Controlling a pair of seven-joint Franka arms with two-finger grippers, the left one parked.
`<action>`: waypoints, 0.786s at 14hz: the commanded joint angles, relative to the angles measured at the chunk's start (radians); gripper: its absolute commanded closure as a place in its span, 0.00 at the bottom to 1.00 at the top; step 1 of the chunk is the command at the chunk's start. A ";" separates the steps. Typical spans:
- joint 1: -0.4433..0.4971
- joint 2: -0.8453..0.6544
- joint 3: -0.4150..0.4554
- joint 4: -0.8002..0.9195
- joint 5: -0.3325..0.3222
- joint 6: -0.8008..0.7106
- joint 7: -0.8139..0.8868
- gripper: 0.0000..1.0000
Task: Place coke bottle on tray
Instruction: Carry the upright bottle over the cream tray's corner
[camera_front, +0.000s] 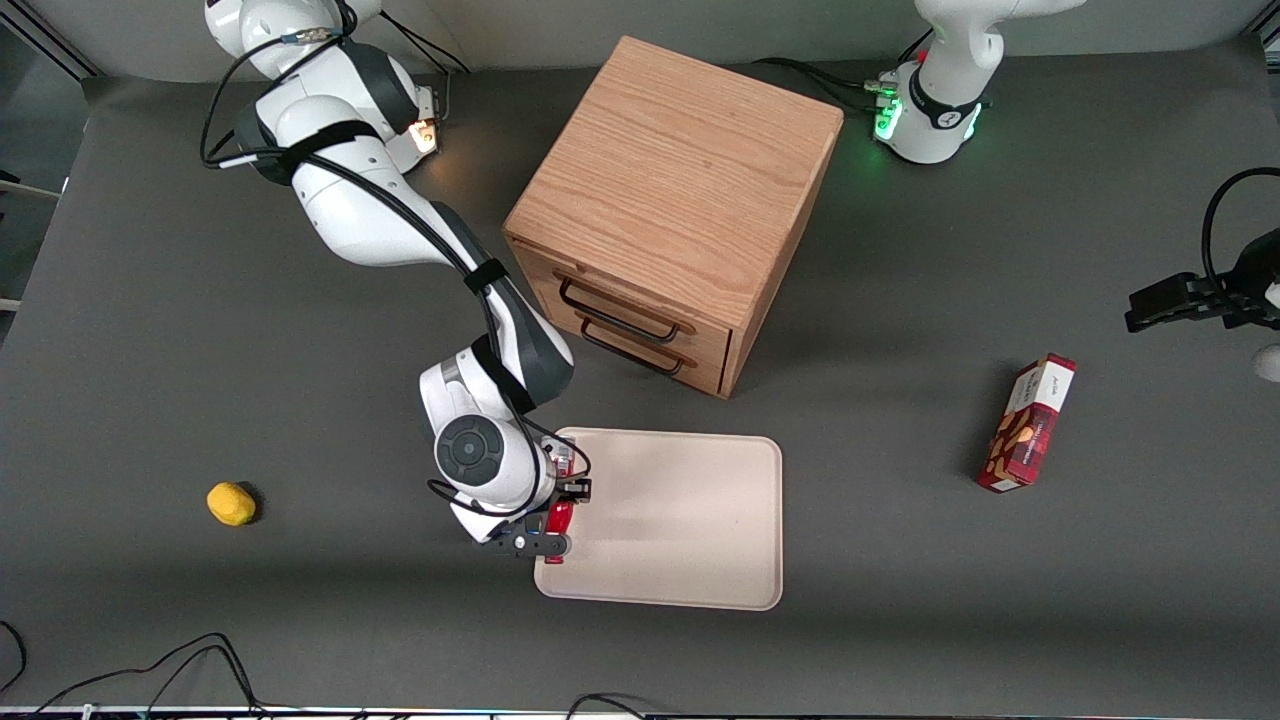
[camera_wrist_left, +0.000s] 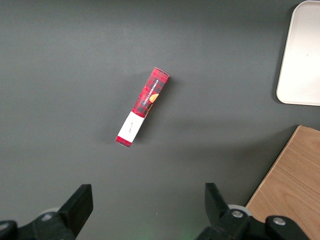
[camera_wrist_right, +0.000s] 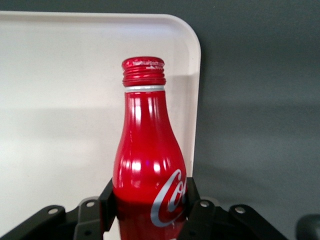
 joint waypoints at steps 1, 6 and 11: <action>0.012 0.032 -0.017 0.054 0.017 0.021 -0.032 1.00; 0.009 0.052 -0.026 0.054 0.015 0.079 -0.028 1.00; 0.012 0.060 -0.039 0.052 0.015 0.099 -0.008 0.00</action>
